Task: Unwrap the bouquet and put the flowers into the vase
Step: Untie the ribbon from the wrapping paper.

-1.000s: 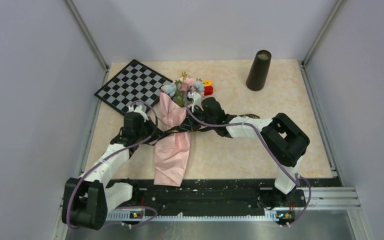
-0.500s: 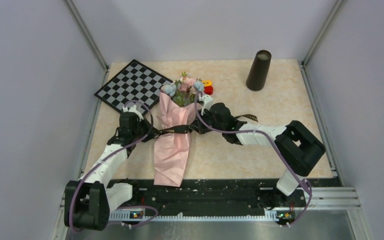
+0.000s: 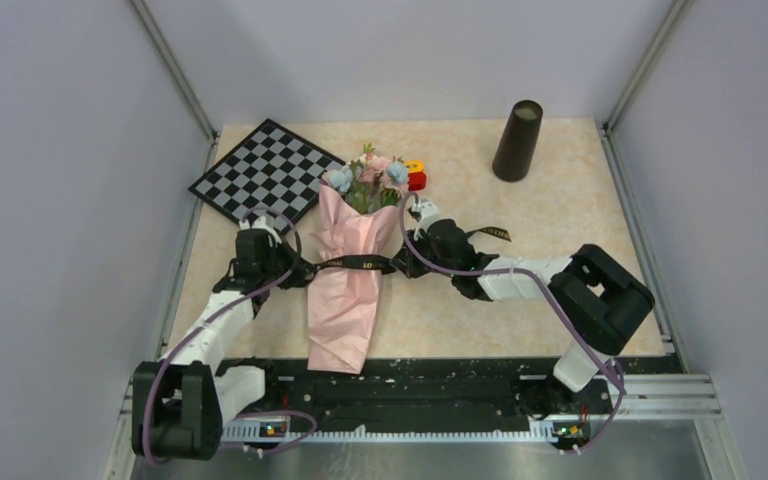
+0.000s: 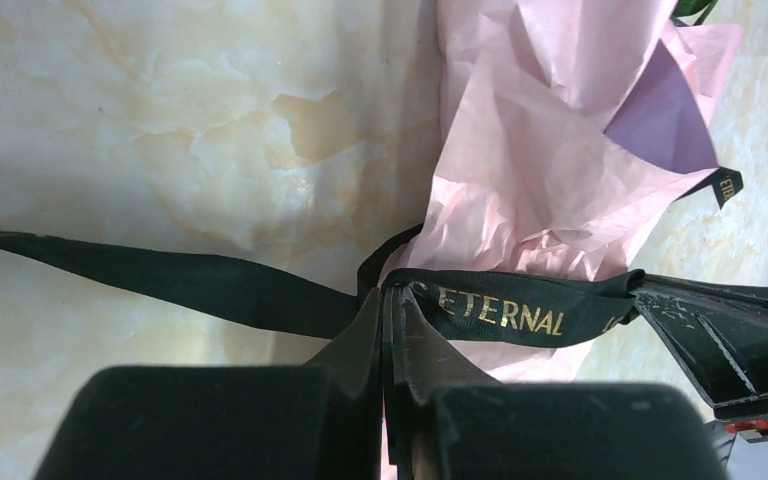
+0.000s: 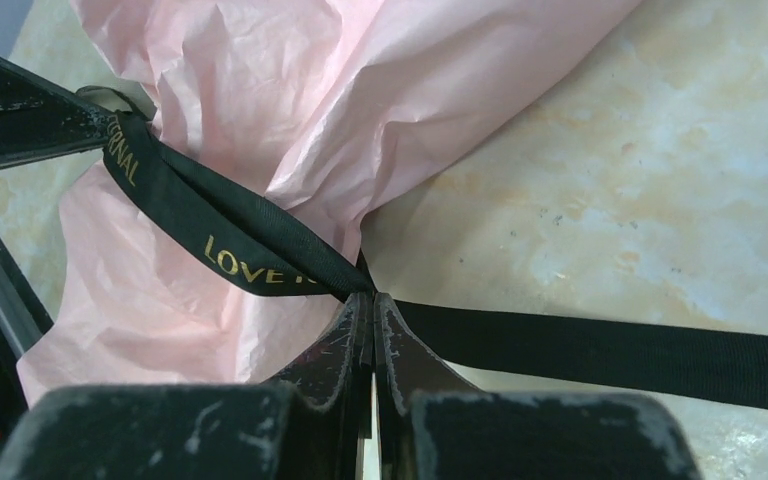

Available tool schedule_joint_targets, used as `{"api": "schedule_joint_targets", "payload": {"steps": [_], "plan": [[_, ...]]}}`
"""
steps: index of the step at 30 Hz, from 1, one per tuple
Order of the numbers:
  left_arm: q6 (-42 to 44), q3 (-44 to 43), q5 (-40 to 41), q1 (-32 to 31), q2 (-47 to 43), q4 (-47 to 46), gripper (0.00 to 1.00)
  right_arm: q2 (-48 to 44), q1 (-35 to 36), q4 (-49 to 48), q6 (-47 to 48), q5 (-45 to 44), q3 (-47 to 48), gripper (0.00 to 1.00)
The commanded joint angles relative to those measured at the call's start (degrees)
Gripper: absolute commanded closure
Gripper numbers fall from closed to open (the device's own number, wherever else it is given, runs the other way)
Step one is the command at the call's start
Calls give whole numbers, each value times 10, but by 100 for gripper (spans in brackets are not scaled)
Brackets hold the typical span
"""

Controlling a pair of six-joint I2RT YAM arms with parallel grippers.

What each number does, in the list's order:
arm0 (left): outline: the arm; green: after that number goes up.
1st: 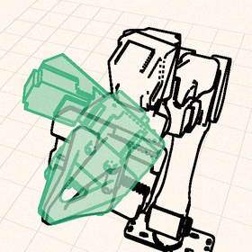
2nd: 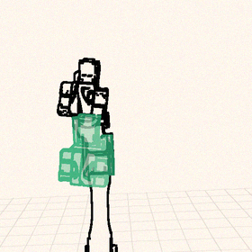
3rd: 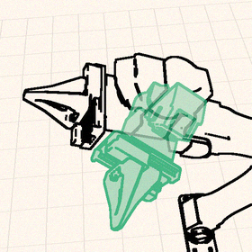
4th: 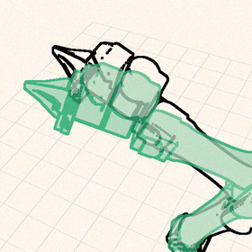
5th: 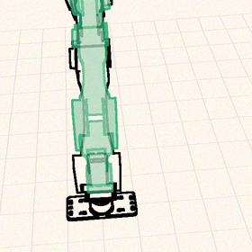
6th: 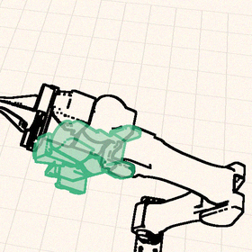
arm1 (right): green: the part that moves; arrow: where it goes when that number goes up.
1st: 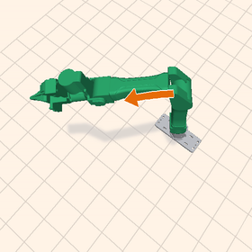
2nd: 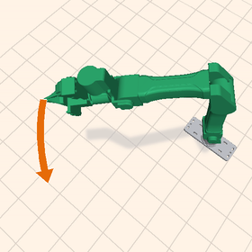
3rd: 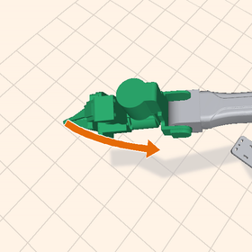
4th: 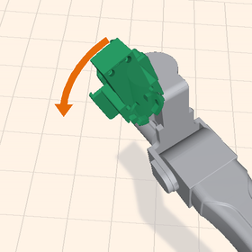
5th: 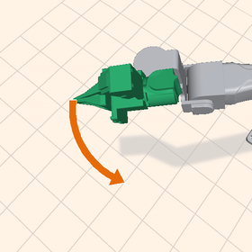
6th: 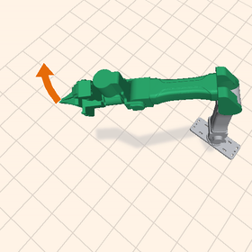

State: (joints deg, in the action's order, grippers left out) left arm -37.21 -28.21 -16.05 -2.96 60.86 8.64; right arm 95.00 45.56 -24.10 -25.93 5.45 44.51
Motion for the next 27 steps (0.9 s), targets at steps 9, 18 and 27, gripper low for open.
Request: {"api": "schedule_joint_targets", "payload": {"steps": [9,18,27], "plan": [[3,-29,-10,5,-58,35,56,-41,-6,7,15,-38,13,80],[102,-122,-4,-9,-103,116,21,-78,-9,55,64,-82,31,57],[267,-215,40,-183,-6,152,17,-91,-17,48,46,-61,34,55]]}}
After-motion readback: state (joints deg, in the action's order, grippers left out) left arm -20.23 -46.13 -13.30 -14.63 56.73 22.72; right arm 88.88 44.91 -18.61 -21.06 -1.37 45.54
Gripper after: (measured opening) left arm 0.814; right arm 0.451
